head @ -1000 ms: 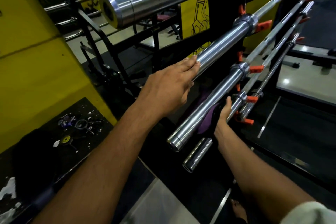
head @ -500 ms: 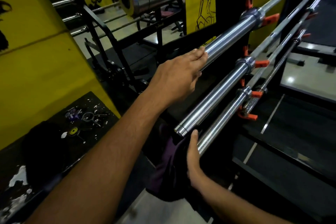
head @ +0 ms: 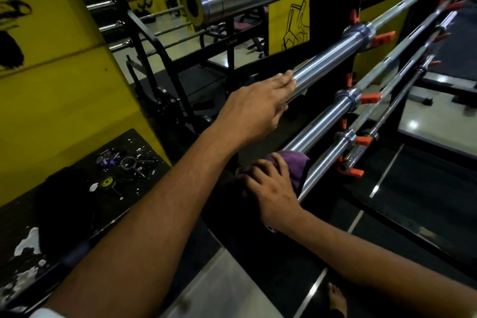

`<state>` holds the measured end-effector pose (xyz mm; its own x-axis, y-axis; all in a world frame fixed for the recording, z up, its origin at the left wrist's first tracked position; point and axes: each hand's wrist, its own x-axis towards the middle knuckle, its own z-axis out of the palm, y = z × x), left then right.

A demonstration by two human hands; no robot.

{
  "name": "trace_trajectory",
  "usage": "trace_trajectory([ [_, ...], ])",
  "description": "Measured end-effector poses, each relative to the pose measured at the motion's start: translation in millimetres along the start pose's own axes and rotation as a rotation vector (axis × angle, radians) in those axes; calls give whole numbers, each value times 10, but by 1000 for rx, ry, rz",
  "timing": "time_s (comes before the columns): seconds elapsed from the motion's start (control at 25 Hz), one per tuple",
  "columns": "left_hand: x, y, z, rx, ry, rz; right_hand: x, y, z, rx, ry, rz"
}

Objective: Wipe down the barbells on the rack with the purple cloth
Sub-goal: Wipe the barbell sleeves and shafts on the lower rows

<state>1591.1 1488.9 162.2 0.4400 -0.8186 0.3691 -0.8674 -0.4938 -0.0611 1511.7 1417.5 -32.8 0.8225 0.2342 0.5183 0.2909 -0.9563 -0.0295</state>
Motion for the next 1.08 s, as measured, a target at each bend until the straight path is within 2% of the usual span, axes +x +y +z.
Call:
trace_trajectory([
  [0.12,-5,-1,2,-15,10,-11,12,178,-85,-57,-55,-294],
  [0.28,-13,-2,-11,-16,9,-10,72,285,-228,-90,-150,-558],
  [0.44,-21,3,-16,-13,3,-12,60,429,-412,-166,-219,-762],
  [0.52,-14,-5,-10,-13,5,-6,46,429,-490,-171,-230,-778],
  [0.72,-8,7,32,1,-12,-11,-132,257,-808,-145,-254,-622],
  [0.92,14,-2,22,-11,-5,-26,-440,625,-1213,-27,-307,-184],
  [1.08,36,81,-50,19,-41,-62,-992,883,-1548,177,-184,151],
])
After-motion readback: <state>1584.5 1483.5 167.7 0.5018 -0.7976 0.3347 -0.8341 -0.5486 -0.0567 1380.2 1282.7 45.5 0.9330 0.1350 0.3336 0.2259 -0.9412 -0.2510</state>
